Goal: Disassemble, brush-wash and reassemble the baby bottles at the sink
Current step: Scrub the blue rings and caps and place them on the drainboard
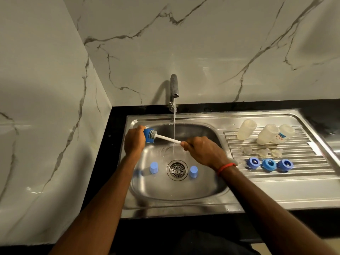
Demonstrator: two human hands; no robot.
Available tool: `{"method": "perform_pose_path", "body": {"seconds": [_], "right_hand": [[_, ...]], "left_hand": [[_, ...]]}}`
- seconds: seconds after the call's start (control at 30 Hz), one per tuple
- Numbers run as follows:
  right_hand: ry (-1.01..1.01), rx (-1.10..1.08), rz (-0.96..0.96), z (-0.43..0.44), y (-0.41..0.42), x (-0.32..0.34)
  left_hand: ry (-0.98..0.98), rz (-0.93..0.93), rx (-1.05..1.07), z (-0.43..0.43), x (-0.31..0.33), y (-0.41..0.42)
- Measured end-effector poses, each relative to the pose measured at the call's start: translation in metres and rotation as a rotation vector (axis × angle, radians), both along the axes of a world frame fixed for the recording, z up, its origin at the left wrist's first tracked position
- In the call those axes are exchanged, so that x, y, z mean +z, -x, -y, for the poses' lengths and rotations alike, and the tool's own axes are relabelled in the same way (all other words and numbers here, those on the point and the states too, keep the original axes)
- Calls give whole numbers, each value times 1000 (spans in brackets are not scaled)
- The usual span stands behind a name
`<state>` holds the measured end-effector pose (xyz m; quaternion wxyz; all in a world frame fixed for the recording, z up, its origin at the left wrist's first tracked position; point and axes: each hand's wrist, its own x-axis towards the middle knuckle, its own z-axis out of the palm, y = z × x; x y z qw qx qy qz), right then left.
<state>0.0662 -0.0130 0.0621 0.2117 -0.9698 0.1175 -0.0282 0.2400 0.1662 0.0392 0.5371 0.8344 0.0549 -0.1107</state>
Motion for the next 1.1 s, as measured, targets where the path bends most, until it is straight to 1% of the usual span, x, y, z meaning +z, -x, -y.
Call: {"method": "perform_pose_path", "body": {"seconds": [0.07,0.13,0.2,0.27,0.4,0.47,0.53,0.6,0.67,0.77,0.83,0.93,1.0,1.1], "right_hand": [[-14,-17,18,-7,3,-11],[-50,30,-6,-16,8,-20],[-59,114,-39,-19,9,-24],[-67,156,-29,-14,8,-20],[-138,33,27,-1,6,-12],[-119,27,16,-3,7,-19],[-169,66,-11,-6,9,-25],[-242,118,-38,-6,9,-27],[-270,106,-32,-1,6,-18],[-238,66,2,5,8,-9],[-237,-9,16,9,14,-9],[-324,-153,93,12,22,-5],[-411,-176,106,11,23,-4],[-399,-127,53,6,26,-6]], "left_hand": [[-13,30,9,1,1,0],[-29,46,28,-1,1,2],[-32,11,52,-7,-7,4],[3,-34,70,-10,-12,7],[-25,-4,8,-3,-7,2],[-35,24,13,-1,-5,3],[-30,39,48,1,-3,3],[67,-2,106,1,-1,3],[231,-66,172,2,-2,1],[394,-171,214,0,-13,0],[546,-287,216,-4,-16,4],[804,-465,215,-11,-22,9],[931,-486,193,-11,-24,15],[1018,-465,152,-2,-22,26]]}}
